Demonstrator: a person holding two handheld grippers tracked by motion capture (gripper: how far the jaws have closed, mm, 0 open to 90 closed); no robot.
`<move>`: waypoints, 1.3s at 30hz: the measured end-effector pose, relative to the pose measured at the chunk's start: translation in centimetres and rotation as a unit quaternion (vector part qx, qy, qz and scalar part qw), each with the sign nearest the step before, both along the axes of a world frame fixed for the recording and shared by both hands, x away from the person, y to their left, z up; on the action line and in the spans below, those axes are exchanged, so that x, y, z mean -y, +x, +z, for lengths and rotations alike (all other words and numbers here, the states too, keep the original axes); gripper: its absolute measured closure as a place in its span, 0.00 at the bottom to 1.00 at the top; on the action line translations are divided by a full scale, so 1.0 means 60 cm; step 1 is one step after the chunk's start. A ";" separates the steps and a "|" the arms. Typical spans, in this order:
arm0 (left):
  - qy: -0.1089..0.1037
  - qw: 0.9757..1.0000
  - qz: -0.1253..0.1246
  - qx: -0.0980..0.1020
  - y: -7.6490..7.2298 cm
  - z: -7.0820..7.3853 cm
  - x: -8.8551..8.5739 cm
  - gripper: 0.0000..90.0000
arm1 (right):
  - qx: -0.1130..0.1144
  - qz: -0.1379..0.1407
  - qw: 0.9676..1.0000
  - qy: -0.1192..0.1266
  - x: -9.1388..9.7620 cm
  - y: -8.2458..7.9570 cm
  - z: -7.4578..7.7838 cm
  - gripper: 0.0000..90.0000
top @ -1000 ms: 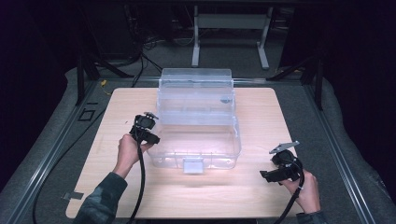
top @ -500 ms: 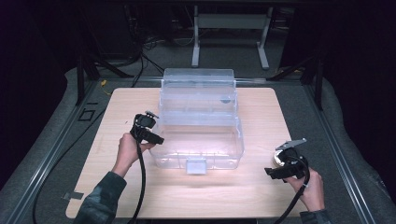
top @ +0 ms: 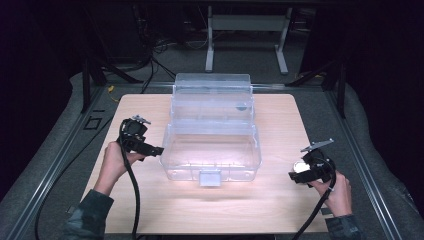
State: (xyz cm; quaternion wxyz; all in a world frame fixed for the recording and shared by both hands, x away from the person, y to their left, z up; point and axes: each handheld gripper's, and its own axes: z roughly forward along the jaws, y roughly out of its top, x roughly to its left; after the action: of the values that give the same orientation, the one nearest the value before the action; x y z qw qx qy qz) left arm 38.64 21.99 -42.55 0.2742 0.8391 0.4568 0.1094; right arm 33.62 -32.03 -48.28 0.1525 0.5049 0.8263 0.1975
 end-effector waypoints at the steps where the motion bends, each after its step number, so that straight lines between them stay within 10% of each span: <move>1: 0.001 1.000 0.002 -0.001 -0.004 0.001 -0.006 0.12 | -0.003 0.000 1.000 0.005 0.003 0.004 -0.001 0.12; 19: 0.022 0.999 0.048 -0.010 -0.054 -0.049 -0.089 0.00 | -0.056 -0.029 0.998 -0.012 0.035 0.063 -0.041 0.10; 39: 0.023 0.997 0.064 -0.041 -0.060 -0.100 -0.121 0.00 | -0.115 -0.036 0.992 -0.031 0.032 0.093 -0.074 0.19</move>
State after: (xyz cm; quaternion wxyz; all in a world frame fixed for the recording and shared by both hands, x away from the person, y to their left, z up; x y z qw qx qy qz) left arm 35.03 29.23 -48.53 0.2285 0.8179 0.5179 0.1029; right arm 39.22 -33.94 -52.71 0.0792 0.5489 0.8253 0.1064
